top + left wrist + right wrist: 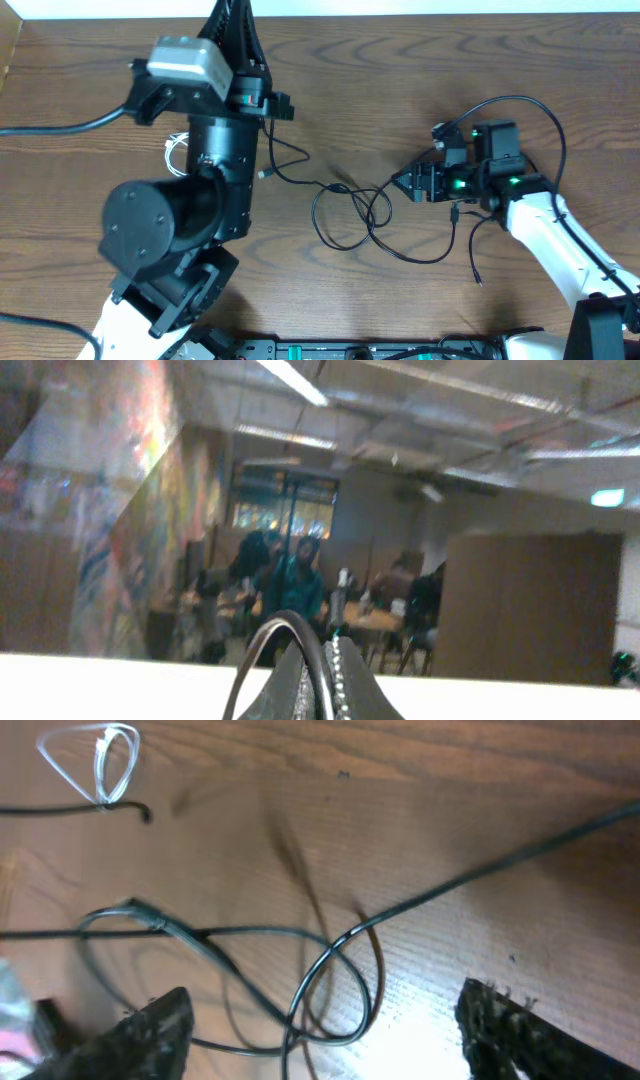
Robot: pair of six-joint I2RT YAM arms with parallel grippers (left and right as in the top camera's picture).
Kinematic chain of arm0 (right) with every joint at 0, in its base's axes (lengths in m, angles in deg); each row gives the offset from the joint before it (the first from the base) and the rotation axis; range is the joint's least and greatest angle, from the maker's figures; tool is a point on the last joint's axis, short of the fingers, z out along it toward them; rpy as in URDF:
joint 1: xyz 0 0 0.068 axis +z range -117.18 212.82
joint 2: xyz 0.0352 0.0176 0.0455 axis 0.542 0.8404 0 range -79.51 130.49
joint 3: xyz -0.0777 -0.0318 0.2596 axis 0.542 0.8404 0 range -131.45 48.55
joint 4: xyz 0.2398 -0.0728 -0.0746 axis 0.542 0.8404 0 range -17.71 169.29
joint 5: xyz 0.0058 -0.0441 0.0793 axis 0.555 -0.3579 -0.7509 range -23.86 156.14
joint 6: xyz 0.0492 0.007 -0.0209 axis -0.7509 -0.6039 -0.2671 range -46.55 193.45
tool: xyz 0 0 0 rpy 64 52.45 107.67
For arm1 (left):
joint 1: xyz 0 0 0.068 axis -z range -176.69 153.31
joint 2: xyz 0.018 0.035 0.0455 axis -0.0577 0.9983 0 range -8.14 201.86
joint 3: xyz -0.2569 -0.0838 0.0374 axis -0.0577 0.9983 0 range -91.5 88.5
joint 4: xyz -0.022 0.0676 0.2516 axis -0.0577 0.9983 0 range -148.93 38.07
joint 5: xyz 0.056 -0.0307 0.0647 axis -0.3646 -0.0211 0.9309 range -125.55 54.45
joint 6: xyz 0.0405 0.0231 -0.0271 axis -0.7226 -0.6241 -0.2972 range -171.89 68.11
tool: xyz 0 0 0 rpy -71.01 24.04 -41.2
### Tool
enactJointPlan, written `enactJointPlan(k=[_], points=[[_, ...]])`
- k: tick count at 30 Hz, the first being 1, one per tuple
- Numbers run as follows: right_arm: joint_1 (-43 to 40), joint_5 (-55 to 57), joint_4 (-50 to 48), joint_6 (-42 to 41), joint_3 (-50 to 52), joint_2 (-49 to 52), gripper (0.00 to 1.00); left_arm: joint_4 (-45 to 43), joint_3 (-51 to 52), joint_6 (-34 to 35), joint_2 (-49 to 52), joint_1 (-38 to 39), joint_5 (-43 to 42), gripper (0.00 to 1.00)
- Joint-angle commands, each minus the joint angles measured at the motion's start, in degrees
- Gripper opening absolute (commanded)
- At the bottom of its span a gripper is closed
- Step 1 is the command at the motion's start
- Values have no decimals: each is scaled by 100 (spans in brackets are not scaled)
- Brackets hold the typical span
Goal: Untangle cables
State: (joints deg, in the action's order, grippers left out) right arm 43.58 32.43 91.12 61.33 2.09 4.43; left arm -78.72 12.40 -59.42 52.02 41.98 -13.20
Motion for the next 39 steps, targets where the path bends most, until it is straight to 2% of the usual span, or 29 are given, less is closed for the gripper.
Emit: enactJointPlan(k=[1,5,16,17,21,24,28,30,35,39], points=[[295,431,-162,33,-66,-68,71,-151,-76,-37,-236,-24,-378,7],[588,640,-190,321,-61,-68,66,-186,-81,-39,-297,-24,-369,7],[1344,1519,-247,686,13,109,63,-398,-118,-39,-302,-24,-369,7],[1379,1519,-260,693,13,136,61,-393,-127,-39,-302,-24,-369,8],[1410,1523,-267,708,13,179,39,-382,-129,-70,-302,-24,-367,8],[1370,1517,-262,706,11,177,40,-358,-129,-229,-302,-24,-341,8],[1351,1517,-142,710,11,177,53,-365,-129,-254,-302,-24,-302,8],[1353,1506,-122,719,11,179,55,-363,-129,-254,-302,-24,-302,7],[1449,953,-129,1220,11,179,55,-319,-129,-254,-299,-24,-302,7],[1421,909,-129,1222,-2,177,46,-162,-129,-254,-299,-24,-302,7]])
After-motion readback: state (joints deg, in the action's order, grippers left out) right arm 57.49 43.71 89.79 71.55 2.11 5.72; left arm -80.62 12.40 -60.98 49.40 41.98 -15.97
